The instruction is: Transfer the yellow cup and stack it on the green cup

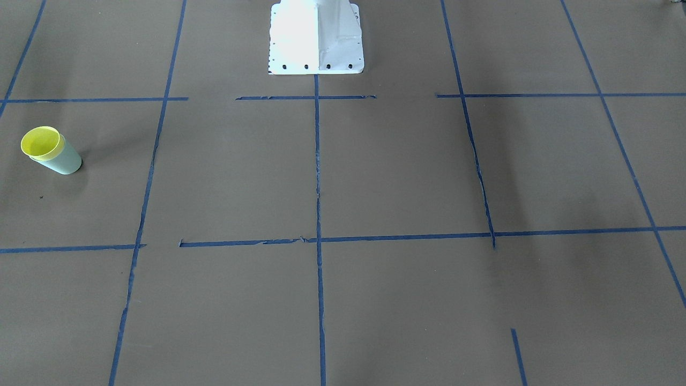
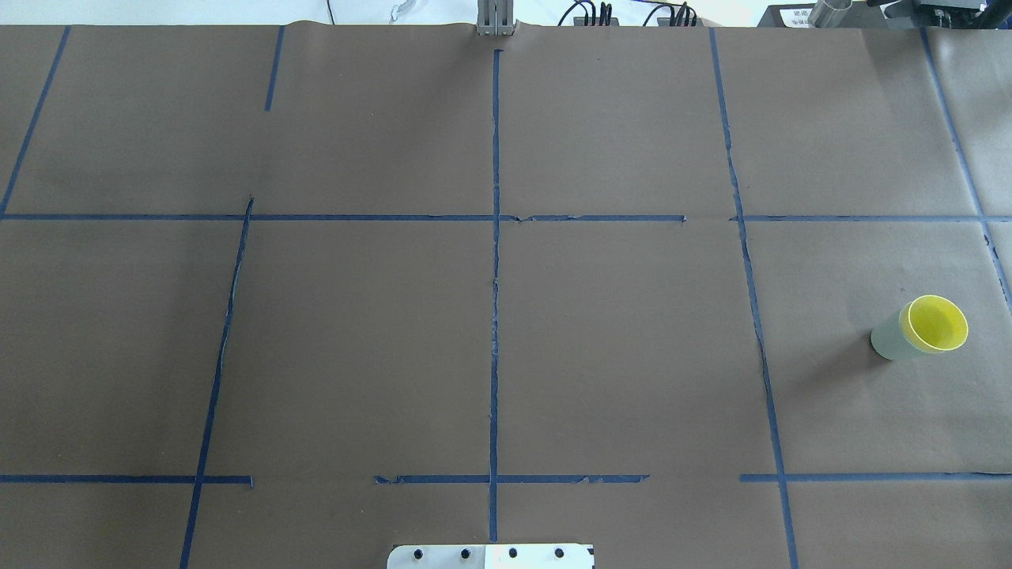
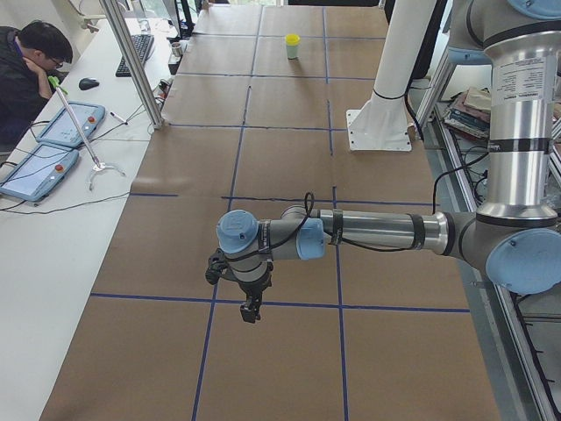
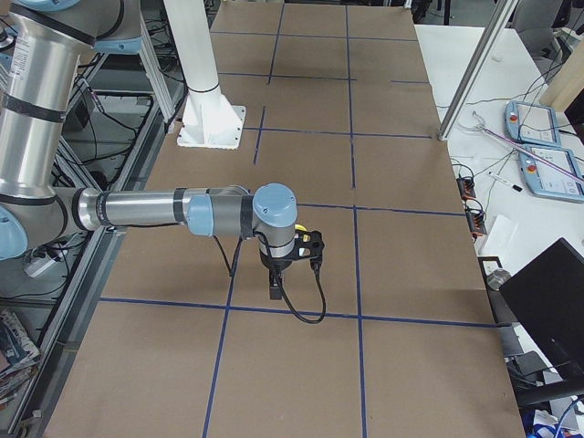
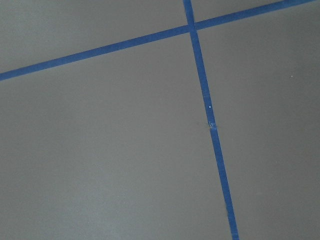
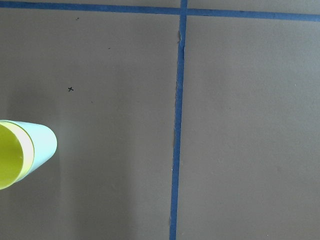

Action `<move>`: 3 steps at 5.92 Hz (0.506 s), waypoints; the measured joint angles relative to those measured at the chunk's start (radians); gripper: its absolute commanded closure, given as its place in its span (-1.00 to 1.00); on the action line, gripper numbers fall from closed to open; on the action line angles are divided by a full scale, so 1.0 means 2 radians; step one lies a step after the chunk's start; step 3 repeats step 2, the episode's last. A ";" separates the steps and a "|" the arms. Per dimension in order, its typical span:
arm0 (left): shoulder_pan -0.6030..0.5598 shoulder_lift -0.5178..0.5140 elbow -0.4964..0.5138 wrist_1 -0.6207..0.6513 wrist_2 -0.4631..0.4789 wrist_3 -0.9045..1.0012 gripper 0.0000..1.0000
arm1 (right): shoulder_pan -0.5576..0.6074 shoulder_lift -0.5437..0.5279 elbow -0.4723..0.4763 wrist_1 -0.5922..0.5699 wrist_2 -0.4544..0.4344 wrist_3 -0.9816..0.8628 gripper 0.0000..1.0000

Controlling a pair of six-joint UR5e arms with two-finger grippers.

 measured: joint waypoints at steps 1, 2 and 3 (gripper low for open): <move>0.000 0.000 0.000 0.001 0.000 0.000 -1.00 | 0.000 0.000 -0.001 0.000 0.000 -0.001 -1.00; 0.000 0.001 0.001 0.002 0.000 0.000 -1.00 | 0.000 0.000 -0.002 0.000 0.000 0.000 -1.00; 0.000 0.001 0.001 0.002 0.000 0.000 -1.00 | 0.000 0.000 -0.002 0.000 0.000 0.000 -1.00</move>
